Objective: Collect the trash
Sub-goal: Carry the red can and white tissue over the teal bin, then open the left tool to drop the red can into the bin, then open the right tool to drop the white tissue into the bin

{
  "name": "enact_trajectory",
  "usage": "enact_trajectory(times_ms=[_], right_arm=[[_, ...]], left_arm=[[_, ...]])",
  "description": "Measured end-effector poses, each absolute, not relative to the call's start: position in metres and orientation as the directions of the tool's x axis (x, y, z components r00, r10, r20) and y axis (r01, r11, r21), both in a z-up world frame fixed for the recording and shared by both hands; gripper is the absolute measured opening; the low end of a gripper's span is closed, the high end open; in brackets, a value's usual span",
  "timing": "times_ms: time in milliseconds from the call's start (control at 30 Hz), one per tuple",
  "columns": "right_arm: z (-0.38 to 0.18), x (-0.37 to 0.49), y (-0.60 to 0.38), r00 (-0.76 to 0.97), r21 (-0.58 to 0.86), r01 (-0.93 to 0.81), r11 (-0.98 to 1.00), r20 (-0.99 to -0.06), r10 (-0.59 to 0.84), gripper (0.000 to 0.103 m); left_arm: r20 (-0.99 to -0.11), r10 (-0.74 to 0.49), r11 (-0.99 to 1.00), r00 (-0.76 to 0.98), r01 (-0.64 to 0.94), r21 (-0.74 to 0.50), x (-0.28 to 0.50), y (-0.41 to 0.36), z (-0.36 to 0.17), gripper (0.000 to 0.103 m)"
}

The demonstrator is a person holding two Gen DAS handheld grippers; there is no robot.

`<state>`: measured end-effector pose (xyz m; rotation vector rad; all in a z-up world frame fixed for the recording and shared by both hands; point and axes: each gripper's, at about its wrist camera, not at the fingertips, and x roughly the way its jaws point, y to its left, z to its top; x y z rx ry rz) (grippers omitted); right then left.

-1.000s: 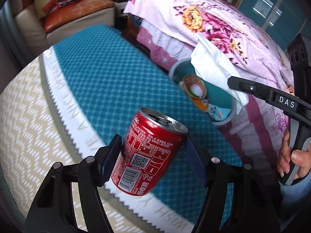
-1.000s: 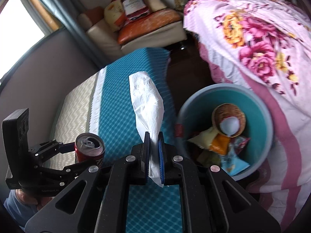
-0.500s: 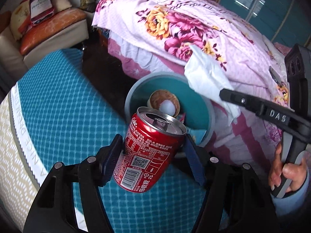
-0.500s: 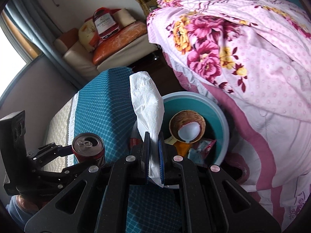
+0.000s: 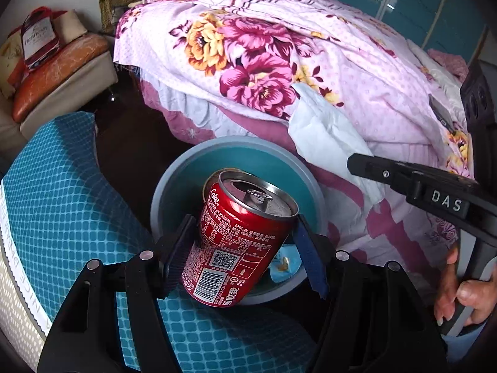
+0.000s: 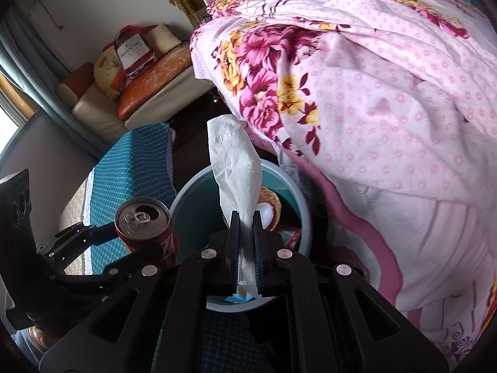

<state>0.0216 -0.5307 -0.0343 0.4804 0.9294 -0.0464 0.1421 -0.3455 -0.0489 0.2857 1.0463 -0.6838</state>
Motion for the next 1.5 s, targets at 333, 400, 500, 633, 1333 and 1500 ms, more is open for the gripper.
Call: enact_trajectory(times_ms=[333, 400, 500, 633, 1333, 1500], right_arm=[[-0.050, 0.027, -0.537, 0.567, 0.362, 0.273, 0.891, -0.809, 0.155, 0.011], [-0.052, 0.028, -0.537, 0.563, 0.360, 0.277, 0.891, -0.812, 0.153, 0.011], [-0.054, 0.031, -0.538, 0.560, 0.358, 0.280, 0.891, -0.815, 0.152, 0.011], [-0.054, 0.032, -0.535, 0.558, 0.357, 0.278, 0.892, -0.816, 0.153, 0.011], [-0.056, 0.043, -0.501, 0.520, 0.338, 0.218, 0.916, -0.834, 0.184, 0.011], [-0.059, 0.049, -0.488, 0.505, 0.335, 0.204, 0.920, -0.841, 0.194, 0.011]], left_arm=[[-0.890, -0.365, 0.756, 0.274, 0.646, -0.112, 0.149, -0.354, -0.074, 0.065], [-0.893, -0.361, 0.757, 0.268, 0.644, -0.113, 0.150, -0.354, -0.077, 0.065], [-0.895, -0.360, 0.765, 0.265, 0.633, -0.120, 0.151, -0.352, -0.078, 0.066], [-0.893, -0.360, 0.771, 0.269, 0.625, -0.123, 0.150, -0.348, -0.077, 0.067], [-0.869, -0.327, 0.869, 0.370, 0.480, -0.123, 0.153, -0.285, -0.057, 0.095], [-0.870, -0.324, 0.877, 0.371, 0.462, -0.130, 0.155, -0.273, -0.058, 0.095]])
